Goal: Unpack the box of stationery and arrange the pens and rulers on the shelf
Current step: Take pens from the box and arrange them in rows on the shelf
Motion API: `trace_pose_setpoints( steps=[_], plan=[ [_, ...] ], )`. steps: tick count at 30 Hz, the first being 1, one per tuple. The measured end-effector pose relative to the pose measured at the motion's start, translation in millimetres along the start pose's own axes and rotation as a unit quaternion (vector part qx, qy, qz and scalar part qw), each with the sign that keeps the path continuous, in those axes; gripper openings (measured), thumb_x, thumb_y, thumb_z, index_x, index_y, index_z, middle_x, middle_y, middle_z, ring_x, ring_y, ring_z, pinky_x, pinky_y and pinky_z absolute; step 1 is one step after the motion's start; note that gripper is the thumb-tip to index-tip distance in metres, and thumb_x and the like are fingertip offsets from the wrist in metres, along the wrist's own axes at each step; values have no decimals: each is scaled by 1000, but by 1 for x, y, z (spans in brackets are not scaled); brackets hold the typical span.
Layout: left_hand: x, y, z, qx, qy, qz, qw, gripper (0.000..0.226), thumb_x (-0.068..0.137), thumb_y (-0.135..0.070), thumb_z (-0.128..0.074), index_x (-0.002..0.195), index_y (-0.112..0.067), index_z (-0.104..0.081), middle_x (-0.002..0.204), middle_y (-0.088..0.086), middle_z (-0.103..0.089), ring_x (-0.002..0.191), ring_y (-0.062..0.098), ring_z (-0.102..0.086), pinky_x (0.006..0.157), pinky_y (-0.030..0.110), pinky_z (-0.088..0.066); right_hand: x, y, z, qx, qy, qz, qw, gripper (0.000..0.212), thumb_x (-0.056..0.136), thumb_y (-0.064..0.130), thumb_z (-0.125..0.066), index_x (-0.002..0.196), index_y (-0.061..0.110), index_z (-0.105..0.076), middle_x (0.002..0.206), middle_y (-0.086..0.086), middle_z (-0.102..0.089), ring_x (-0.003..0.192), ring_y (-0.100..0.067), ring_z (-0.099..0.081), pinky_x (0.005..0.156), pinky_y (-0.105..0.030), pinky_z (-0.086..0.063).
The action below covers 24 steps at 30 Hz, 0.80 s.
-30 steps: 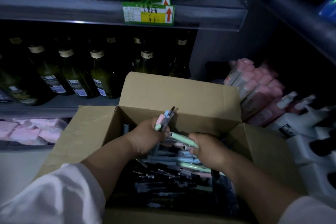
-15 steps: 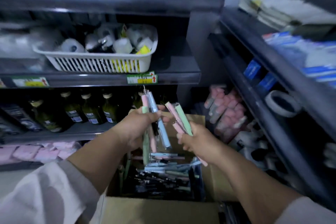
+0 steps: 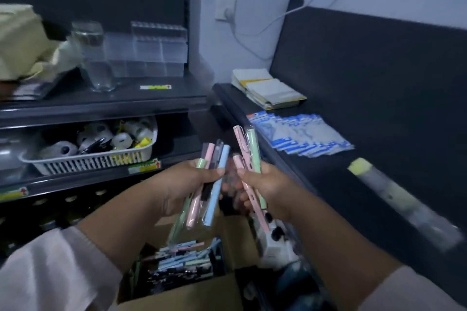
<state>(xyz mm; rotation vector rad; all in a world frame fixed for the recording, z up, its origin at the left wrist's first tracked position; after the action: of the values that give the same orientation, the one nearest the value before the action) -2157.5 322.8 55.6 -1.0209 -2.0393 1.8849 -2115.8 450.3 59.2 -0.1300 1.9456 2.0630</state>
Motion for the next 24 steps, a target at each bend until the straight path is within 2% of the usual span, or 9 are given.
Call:
trace_pose_setpoints(
  steps=[3, 5, 7, 11, 14, 16, 19, 22, 24],
  plan=[
    [-18, -11, -29, -13, 33, -4, 999, 6, 89, -8, -61, 87, -5, -66, 75, 17, -67, 58, 24, -65, 53, 29, -54, -51, 13, 9, 46, -21, -11, 999, 9, 98, 5, -46, 101, 7, -53, 70, -8, -56, 50, -13, -51, 46, -22, -44],
    [-31, -15, -52, -11, 64, 2, 998, 8, 87, -9, -63, 92, -3, -65, 84, 22, -66, 68, 30, -65, 62, 39, -57, -88, 18, 18, 53, -58, -17, 997, 18, 95, -5, -44, 93, 8, -55, 73, -10, -56, 56, -14, -51, 46, -20, -46],
    [-45, -16, -75, -4, 79, 10, 997, 9, 86, -8, -64, 94, -4, -65, 85, 22, -66, 69, 31, -65, 66, 43, -58, -124, 20, 29, 56, -103, -16, 993, 20, 92, -8, -47, 93, 10, -57, 77, -9, -62, 61, -14, -56, 50, -23, -49],
    [-70, -15, -131, 7, 117, 14, 993, 13, 83, -9, -68, 94, -3, -69, 78, 17, -70, 62, 28, -66, 59, 40, -57, -194, 13, 59, 80, -213, -8, 974, 13, 93, -4, -51, 101, 4, -58, 78, -8, -66, 63, -14, -61, 52, -22, -52],
    [-92, -8, -175, 29, 150, 25, 988, 12, 81, -13, -72, 86, -4, -69, 78, 16, -72, 71, 30, -68, 72, 42, -57, -249, 8, 77, 114, -273, 11, 955, 16, 94, -1, -52, 110, 3, -55, 80, -10, -65, 60, -14, -61, 52, -24, -52],
    [-108, -1, -207, 48, 179, 27, 982, 19, 79, -15, -73, 91, -2, -69, 84, 19, -72, 76, 32, -69, 76, 44, -57, -288, 4, 87, 122, -306, 14, 944, 9, 96, 4, -53, 104, 6, -55, 76, -8, -65, 55, -14, -59, 48, -25, -49],
    [-136, 6, -254, 75, 217, 11, 973, 17, 80, -18, -74, 84, -3, -67, 66, 11, -69, 58, 25, -66, 57, 33, -56, -348, -4, 104, 125, -357, 21, 926, 5, 95, 8, -56, 98, 12, -56, 73, -6, -66, 56, -14, -60, 49, -25, -49],
    [-171, 17, -302, 103, 274, 9, 956, 30, 74, -28, -79, 91, -4, -70, 87, 14, -71, 82, 31, -67, 79, 43, -55, -411, -16, 122, 119, -411, 30, 904, 12, 94, 5, -56, 103, 11, -58, 76, -4, -69, 61, -13, -63, 55, -25, -49],
    [-199, 26, -334, 118, 308, 4, 944, 28, 76, -28, -78, 89, -6, -69, 81, 11, -71, 78, 29, -65, 76, 38, -53, -455, -26, 132, 135, -442, 32, 886, 16, 93, 1, -55, 107, 8, -58, 78, -5, -69, 59, -11, -64, 52, -22, -49]
  ],
)
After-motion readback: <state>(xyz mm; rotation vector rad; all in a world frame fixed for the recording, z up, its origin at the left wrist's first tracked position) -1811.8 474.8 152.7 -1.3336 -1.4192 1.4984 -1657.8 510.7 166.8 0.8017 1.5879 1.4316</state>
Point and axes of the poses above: each hand's wrist, its own x-axis towards the middle knuckle, its own z-axis out of the back of the hand, y = z × x, the point moved 9 cm from there along x, towards the middle knuckle
